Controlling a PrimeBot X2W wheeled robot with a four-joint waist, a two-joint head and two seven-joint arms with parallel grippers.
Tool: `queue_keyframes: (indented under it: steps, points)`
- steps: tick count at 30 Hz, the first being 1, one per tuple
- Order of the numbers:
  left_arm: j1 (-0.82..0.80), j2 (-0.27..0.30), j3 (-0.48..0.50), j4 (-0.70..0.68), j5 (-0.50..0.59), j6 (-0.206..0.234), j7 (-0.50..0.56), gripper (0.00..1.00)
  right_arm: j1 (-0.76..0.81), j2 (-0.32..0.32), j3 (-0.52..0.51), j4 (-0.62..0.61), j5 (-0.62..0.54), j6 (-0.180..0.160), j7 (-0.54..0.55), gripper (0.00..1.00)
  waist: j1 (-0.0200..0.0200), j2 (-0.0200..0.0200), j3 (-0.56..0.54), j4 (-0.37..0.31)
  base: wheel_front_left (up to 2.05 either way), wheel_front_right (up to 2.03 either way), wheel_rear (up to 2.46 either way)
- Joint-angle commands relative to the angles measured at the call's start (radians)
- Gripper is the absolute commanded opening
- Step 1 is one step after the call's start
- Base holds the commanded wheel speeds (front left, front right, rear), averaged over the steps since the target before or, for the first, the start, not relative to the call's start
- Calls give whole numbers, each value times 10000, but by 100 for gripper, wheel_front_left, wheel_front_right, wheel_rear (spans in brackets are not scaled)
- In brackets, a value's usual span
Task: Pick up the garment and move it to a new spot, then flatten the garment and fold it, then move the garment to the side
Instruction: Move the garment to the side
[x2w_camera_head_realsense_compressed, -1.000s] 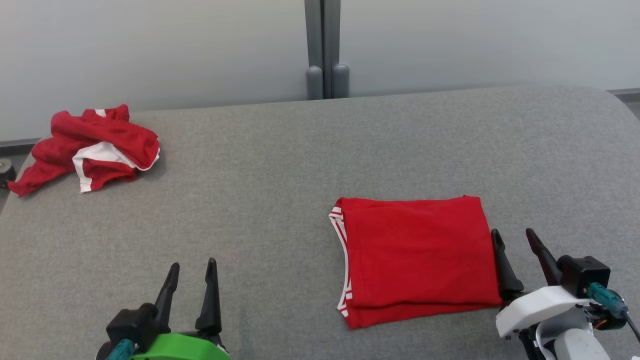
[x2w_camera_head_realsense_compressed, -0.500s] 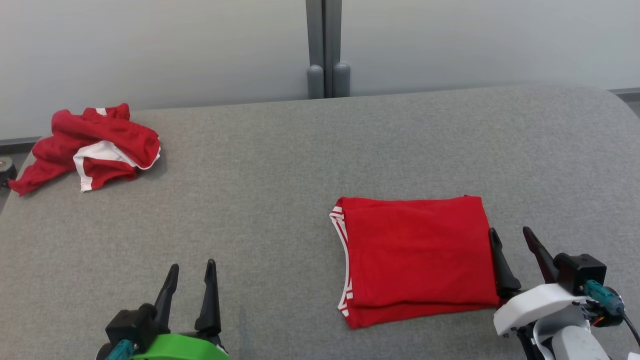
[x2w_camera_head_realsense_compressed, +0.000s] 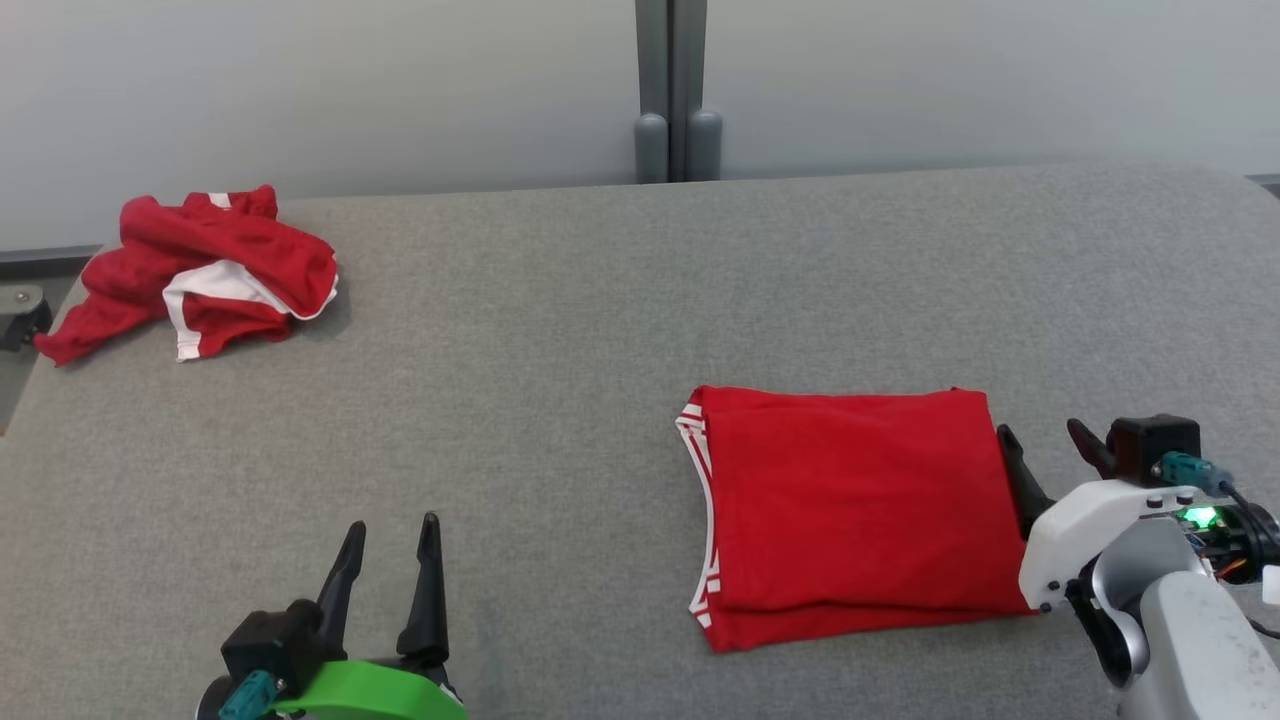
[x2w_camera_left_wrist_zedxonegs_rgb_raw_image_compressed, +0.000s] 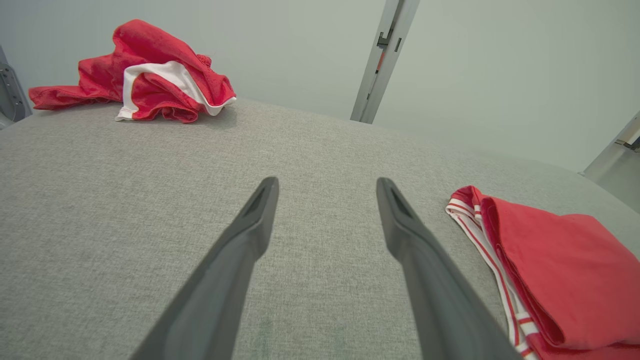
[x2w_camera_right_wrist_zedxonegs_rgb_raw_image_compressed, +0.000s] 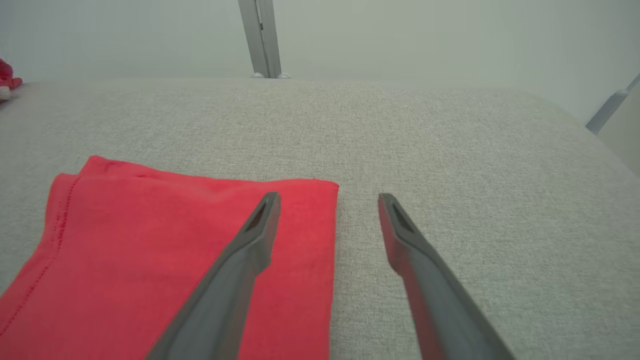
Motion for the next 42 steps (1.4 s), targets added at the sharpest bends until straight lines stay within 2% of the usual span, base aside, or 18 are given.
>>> queue_keyframes:
  steps: [1, 9, 16, 24, 29, 30, 31, 32, 33, 34, 35, 42]
  points:
    - [-157, 17, -11, 29, 0, -1, -34, 100, -75, -183, 38, -48, 131, -15, 360, 100, 0, 0, 127, 139, 0, 0, 0]
    - [-300, 17, -78, 47, -103, 44, -34, 100, 173, -1235, 483, -295, 873, -15, 2505, 100, 0, 0, 462, 492, 0, 0, 0]
    - [-441, 18, -50, -26, -72, 54, -34, 100, 107, -1353, 853, -460, 1469, -15, 3098, 100, 0, 0, 756, 622, 0, 0, 0]
    - [-634, 18, -32, -52, -14, 45, -34, 100, -417, -1391, 1329, 287, 1748, -15, 3619, 100, 0, 0, 1078, 640, 0, 0, 0]
    - [-685, 18, -19, -58, 34, 43, -34, 100, -786, -1385, 1589, 829, 1834, -15, 3515, 100, 0, 0, 1217, 585, 0, 0, 0]
    - [-700, 18, -28, -59, 55, 42, -34, 100, -853, -1374, 1630, 919, 1849, -15, 3483, 84, 0, 0, 1243, 563, 0, 0, 0]
    - [-718, 18, -43, -66, 75, 39, -34, 100, -947, -1370, 1662, 1023, 1855, -15, 3438, 44, 0, 0, 1275, 538, 0, 0, 0]
    - [-738, 18, -52, -85, 87, 37, -34, 100, -1032, -1370, 1698, 1093, 1872, -15, 3393, 35, 0, 0, 1311, 506, 0, 0, 0]
    - [-766, 18, -68, -110, 103, 34, -34, 100, -1135, -1394, 1745, 1181, 1861, -15, 3320, 18, 0, 0, 1345, 470, 0, 0, 0]
    - [-783, 18, -83, -136, 114, 32, -34, 100, -1232, -1438, 1762, 1229, 1831, -15, 3237, 6, 0, 0, 1382, 434, 0, 0, 0]
    - [-814, 18, -99, -177, 124, 31, -34, 100, -1372, -1478, 1796, 1273, 1812, -15, 3105, 0, 0, 0, 1430, 378, 0, 0, 0]
    - [-1015, 20, -96, -422, 399, 26, -33, 100, -2298, -1843, 1714, 1447, 1592, -16, 2365, 0, 0, 0, 1894, -368, 0, 0, 0]
